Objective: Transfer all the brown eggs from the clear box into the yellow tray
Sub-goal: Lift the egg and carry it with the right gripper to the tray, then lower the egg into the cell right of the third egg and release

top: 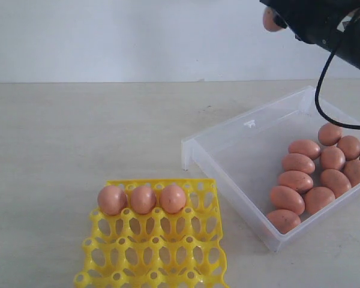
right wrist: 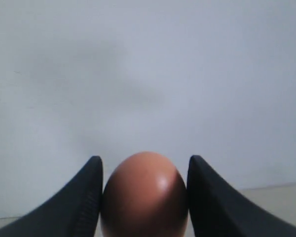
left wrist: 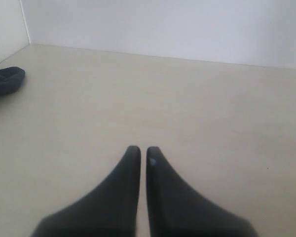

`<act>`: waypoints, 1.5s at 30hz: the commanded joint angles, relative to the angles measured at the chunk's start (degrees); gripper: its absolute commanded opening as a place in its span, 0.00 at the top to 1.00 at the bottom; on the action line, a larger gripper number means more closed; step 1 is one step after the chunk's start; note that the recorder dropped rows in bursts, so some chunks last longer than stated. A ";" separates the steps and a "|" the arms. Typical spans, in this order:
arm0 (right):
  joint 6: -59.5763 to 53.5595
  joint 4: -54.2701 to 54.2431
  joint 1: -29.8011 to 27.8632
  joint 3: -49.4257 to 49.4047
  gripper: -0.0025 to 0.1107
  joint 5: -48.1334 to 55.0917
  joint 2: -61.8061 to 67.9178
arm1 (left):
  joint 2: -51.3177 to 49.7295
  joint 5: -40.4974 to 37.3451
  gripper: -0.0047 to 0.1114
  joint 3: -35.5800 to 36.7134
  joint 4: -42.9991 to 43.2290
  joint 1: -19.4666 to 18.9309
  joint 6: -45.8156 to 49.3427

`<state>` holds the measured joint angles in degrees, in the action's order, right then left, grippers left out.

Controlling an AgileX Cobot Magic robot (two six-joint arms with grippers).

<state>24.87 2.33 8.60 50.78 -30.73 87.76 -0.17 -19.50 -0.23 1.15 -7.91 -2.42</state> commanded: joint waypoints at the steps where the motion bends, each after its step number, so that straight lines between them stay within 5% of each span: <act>1: 19.87 23.22 0.11 -0.38 0.98 -4.12 -0.78 | 0.17 0.19 0.92 0.23 0.00 0.53 0.24; 5: 21.97 31.11 2.22 -3.52 0.98 -4.12 -0.78 | 0.17 0.19 0.92 0.23 0.00 0.53 0.24; 16: 15.01 31.25 18.90 -11.68 0.98 -6.36 1.21 | 0.17 0.19 0.92 0.23 0.00 0.53 0.24; 30: 15.18 32.09 19.31 -11.81 0.98 -9.80 14.06 | 0.17 0.19 0.92 0.23 0.00 0.53 0.24; 37: 10.02 30.60 19.31 -12.39 0.98 -1.28 14.06 | 0.17 0.19 0.92 0.23 0.00 0.53 0.24; 45: 3.37 23.43 19.31 -15.36 0.98 -8.69 14.06 | 0.17 0.19 0.92 0.23 0.00 0.53 0.24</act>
<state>30.23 25.75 27.93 36.62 -39.19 101.91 -0.17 -19.50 -0.23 1.15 -7.91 -2.42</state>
